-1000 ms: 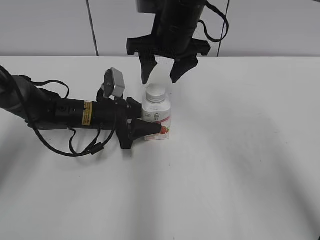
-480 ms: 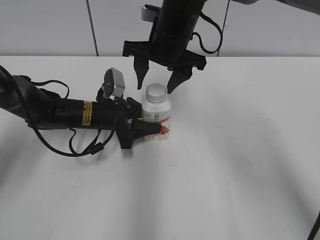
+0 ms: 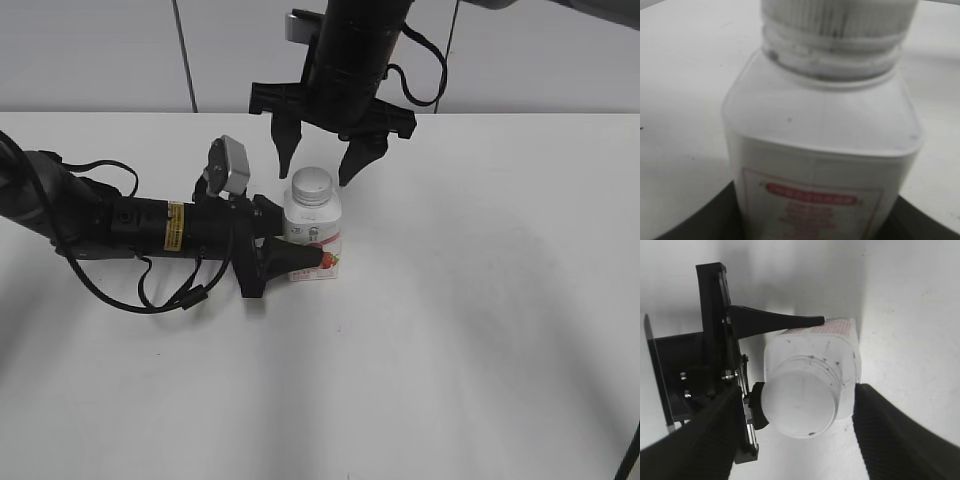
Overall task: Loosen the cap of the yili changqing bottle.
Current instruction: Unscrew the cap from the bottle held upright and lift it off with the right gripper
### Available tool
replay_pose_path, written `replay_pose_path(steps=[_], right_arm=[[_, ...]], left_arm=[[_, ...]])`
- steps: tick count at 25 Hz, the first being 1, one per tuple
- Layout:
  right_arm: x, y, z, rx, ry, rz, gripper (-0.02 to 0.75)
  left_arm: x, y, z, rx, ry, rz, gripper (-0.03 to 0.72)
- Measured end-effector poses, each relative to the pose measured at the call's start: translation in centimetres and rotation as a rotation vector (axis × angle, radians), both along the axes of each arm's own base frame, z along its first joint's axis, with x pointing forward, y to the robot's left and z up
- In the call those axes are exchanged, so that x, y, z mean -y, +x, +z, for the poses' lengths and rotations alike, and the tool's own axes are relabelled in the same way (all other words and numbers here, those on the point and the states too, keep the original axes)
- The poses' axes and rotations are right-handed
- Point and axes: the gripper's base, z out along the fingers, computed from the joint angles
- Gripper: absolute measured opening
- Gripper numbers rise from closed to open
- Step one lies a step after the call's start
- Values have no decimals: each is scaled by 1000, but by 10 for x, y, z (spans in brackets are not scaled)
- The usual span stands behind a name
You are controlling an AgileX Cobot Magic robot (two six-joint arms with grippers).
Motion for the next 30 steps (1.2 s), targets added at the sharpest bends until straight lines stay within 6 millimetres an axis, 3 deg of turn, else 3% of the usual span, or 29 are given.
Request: replay_pose_path(steps=[8, 30], right_arm=[[-2, 1, -9, -26, 5, -2, 537], [-2, 1, -9, -27, 6, -3, 522]], left_arm=[[0, 0, 0, 0, 0, 0, 377], [0, 0, 0, 0, 0, 1, 377]])
